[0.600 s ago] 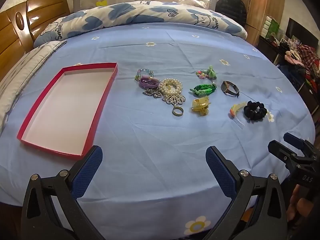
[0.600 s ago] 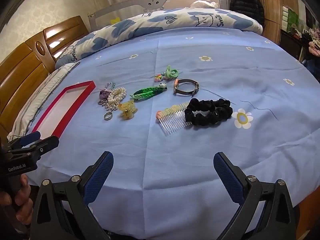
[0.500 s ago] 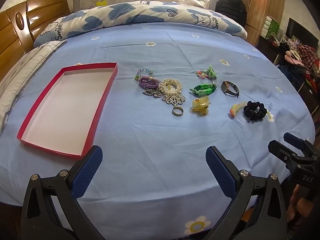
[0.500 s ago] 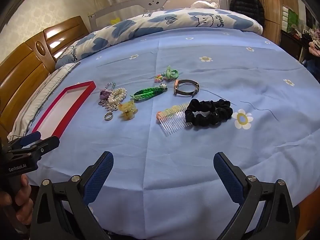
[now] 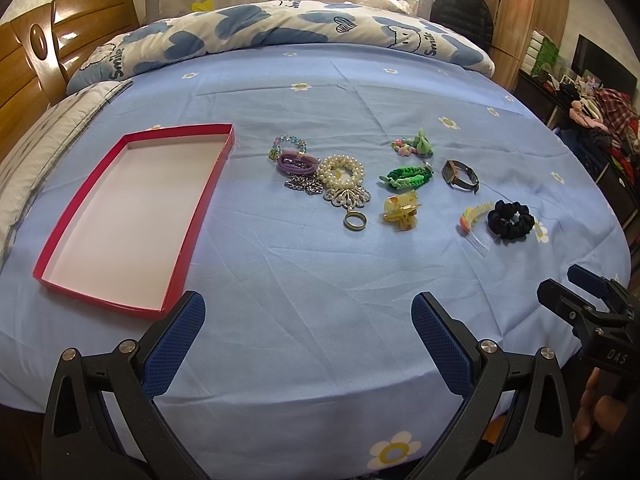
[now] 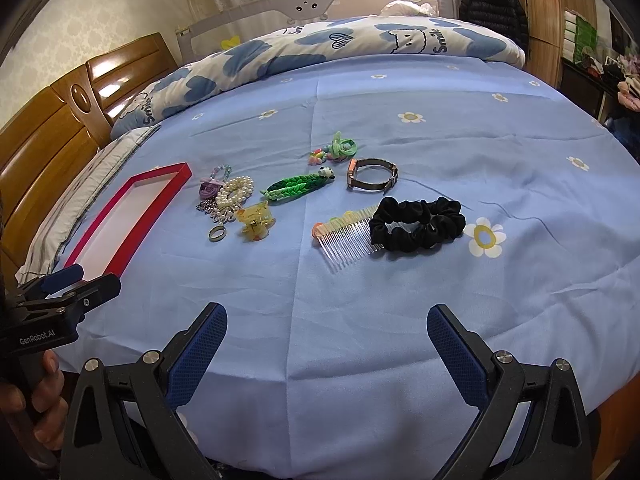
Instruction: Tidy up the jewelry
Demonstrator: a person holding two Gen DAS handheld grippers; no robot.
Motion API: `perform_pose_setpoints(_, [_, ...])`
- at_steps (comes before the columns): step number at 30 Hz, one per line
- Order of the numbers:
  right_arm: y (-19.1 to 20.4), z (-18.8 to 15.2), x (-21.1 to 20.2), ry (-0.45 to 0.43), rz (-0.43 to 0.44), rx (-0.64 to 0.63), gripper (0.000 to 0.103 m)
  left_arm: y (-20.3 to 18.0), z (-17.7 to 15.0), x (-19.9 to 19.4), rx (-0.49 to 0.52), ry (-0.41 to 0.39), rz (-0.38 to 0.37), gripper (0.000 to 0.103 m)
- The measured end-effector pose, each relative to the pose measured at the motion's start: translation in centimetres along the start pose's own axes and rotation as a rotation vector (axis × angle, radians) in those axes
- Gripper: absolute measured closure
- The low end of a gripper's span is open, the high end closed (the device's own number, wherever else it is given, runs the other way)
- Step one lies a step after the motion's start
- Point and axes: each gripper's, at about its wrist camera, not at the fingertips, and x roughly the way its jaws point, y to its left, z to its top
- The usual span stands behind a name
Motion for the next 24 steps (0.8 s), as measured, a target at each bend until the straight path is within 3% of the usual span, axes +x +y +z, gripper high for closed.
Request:
perform_pose_setpoints(14, [0.0, -0.1, 0.1, 0.001, -0.002, 0.001, 0.002, -0.1, 0.0, 0.7, 0.003, 0.016, -0.002, 0.0])
perform_pose_setpoints(24, [-1.1, -0.2, 0.8, 0.037, -0.065, -0.024, 0.002, 0.3, 0.6, 1.7, -0.011, 0.037, -0.022, 0.0])
